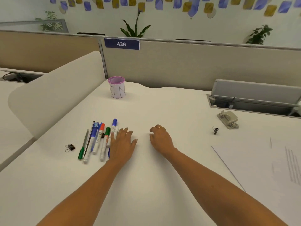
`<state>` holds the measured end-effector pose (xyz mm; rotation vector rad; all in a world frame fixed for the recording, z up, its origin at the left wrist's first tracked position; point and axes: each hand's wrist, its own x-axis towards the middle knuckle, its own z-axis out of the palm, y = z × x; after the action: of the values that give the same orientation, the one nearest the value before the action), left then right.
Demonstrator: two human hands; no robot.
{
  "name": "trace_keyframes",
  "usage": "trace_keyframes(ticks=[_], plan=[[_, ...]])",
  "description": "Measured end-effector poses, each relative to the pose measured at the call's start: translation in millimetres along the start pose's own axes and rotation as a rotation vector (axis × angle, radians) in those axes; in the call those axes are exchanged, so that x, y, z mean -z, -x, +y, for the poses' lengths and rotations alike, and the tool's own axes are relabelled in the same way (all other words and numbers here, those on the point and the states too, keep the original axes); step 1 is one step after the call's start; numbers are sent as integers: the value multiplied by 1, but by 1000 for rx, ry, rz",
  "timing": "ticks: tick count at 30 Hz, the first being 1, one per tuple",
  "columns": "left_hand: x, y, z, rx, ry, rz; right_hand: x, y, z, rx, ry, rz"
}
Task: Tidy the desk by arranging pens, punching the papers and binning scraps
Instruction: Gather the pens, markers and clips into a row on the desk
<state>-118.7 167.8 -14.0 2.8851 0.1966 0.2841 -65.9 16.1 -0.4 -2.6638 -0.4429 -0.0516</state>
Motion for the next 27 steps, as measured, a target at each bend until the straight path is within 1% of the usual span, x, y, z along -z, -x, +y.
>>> trace_keyframes(ticks=[3, 7, 11, 14, 18, 21, 23, 27], plan=[[-11, 1, 22, -56, 42, -69, 21, 6, 46, -107, 170, 61], [-19, 4, 34, -42, 87, -119, 52, 15, 104, -307, 295, 108], [-22, 8, 30, -40, 99, -95, 73, 19, 138, -501, 260, 119], [-23, 9, 30, -46, 105, -86, 79, 17, 146, -564, 165, 88], [-24, 8, 29, -42, 94, -81, 76, 13, 144, -555, 135, 139], [-24, 8, 28, -39, 107, -86, 69, 10, 138, -495, 95, 176], [-23, 8, 29, -39, 113, -87, 64, 8, 129, -440, 47, 187], [-20, 12, 28, -27, 144, -75, 44, 4, 95, -250, -96, 186]])
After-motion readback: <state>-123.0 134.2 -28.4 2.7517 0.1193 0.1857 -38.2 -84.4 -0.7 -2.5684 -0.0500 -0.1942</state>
